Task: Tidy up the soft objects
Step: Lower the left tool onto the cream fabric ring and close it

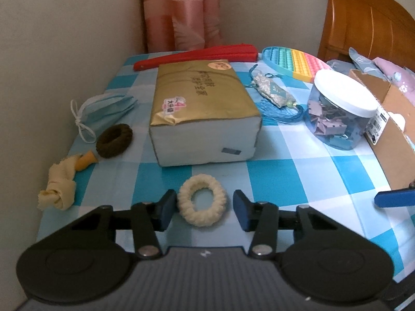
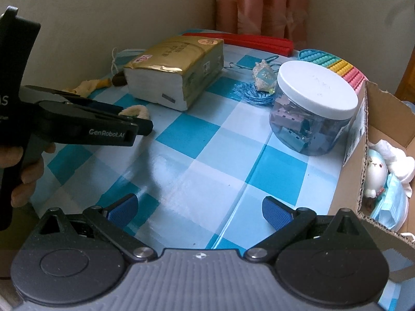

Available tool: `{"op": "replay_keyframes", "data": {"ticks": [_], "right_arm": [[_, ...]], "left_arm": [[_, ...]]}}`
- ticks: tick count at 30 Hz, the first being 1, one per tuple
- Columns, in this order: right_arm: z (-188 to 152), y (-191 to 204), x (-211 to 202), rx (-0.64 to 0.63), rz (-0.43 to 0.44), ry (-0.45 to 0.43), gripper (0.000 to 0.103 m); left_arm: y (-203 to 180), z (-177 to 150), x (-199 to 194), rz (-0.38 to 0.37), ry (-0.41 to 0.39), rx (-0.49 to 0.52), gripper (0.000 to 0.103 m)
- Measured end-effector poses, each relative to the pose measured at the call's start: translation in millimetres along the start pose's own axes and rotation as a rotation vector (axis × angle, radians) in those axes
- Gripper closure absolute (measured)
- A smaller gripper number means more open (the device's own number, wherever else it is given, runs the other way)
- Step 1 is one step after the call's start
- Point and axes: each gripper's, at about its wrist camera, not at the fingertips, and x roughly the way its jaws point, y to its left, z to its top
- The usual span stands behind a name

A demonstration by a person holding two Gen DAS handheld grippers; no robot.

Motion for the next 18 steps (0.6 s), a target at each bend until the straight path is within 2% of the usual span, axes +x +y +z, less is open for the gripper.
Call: {"op": "replay_keyframes", "data": {"ticks": [3,12,18], "right_arm": [[-1,1,-2,0.003,0.000,-0.002,0.000],[5,0,-10,-0.009,-0.011,-0.022,0.000],[34,-7,-24,-0.098,-0.047,-0.050,0.000]], "left_arm": [[-1,0,-1,-0.006,-0.001,0.011,0.065],[4,-2,-9,0.000,0.012,0.009,0.067],[7,-1,-15,-0.011,0.001,0.006,0.067]]}}
